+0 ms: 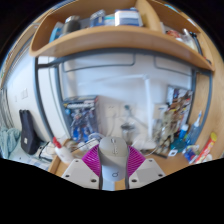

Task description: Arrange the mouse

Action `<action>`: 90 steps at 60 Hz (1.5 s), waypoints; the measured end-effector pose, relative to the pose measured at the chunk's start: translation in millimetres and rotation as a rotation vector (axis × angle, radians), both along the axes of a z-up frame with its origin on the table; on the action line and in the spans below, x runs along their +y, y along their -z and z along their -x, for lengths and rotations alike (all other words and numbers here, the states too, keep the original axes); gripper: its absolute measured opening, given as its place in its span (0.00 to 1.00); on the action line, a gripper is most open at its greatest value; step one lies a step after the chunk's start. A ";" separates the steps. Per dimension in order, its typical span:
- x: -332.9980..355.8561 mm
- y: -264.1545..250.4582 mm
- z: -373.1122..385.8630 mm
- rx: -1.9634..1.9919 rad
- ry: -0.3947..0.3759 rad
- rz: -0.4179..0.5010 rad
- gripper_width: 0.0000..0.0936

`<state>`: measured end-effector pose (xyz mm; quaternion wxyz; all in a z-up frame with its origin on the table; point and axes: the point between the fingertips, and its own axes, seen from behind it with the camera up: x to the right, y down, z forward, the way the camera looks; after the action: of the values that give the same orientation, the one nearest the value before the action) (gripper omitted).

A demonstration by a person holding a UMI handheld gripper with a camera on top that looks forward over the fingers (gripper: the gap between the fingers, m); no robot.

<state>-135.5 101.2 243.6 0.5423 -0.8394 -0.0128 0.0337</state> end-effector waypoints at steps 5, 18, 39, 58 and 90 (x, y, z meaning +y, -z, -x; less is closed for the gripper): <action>-5.8 52.0 54.6 -0.002 -0.048 0.073 0.31; -27.8 197.4 127.4 -0.031 -0.102 0.292 0.31; -46.0 256.7 132.8 -0.086 -0.070 0.365 0.54; -62.5 156.2 111.6 -0.072 -0.102 0.278 0.93; -173.7 -54.5 -107.5 -0.010 0.003 0.072 0.91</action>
<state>-28.1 -72.5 298.0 0.5117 -0.8586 -0.0131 0.0292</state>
